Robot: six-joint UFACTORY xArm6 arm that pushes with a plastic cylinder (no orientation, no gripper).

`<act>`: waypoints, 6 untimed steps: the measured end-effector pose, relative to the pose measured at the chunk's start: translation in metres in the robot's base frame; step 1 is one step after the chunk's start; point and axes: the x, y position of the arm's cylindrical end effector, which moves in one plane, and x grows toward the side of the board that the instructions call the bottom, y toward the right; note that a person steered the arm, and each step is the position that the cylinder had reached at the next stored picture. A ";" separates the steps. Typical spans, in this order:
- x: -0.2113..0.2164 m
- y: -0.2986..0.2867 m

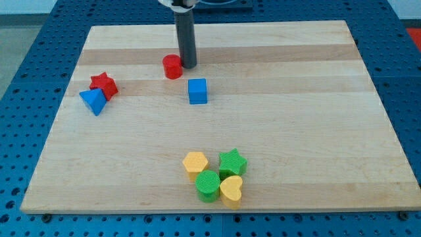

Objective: Slide the red circle to the right of the red star

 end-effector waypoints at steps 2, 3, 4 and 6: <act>0.015 -0.049; 0.027 -0.072; 0.038 -0.093; 0.052 -0.090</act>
